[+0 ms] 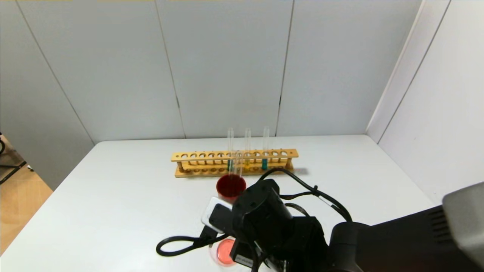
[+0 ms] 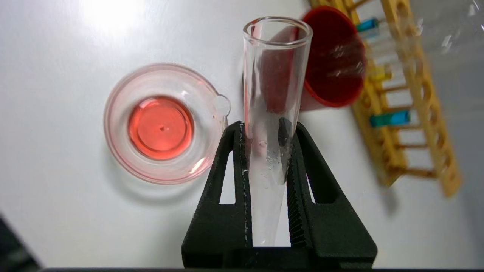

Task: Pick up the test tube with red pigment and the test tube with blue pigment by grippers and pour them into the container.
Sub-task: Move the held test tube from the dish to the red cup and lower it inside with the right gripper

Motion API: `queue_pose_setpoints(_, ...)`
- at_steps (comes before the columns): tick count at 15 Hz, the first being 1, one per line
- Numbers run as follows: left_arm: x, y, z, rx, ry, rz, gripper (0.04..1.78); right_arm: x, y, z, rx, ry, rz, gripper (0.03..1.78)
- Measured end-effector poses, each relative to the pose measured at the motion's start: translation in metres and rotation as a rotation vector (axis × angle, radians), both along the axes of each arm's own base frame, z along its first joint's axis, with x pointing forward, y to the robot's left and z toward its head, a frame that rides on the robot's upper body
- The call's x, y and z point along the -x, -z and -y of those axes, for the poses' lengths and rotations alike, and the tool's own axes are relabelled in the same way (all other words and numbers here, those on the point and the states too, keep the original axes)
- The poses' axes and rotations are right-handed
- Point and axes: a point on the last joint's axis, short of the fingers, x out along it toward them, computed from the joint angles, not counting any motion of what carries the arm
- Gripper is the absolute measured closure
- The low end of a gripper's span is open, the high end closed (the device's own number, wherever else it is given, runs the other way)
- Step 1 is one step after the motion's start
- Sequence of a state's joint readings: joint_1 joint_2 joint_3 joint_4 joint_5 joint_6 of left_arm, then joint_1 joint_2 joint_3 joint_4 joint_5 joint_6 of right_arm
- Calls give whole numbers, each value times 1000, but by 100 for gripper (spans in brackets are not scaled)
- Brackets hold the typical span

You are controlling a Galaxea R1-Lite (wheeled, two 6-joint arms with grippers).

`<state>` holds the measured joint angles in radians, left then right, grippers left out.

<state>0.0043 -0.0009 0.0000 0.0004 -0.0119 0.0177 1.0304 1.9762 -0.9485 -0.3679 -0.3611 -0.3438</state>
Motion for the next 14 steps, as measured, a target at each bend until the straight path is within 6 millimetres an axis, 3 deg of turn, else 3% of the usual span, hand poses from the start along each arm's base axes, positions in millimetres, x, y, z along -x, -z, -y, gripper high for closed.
queue_pose_setpoints(8, 0, 0, 0, 0, 1, 0, 7, -11, -26, 62, -534, 285, 44, 146)
queue_pose_setpoints(14, 0, 0, 0, 0, 0, 0, 7, -7, -48, 77, -704, 349, 28, 146)
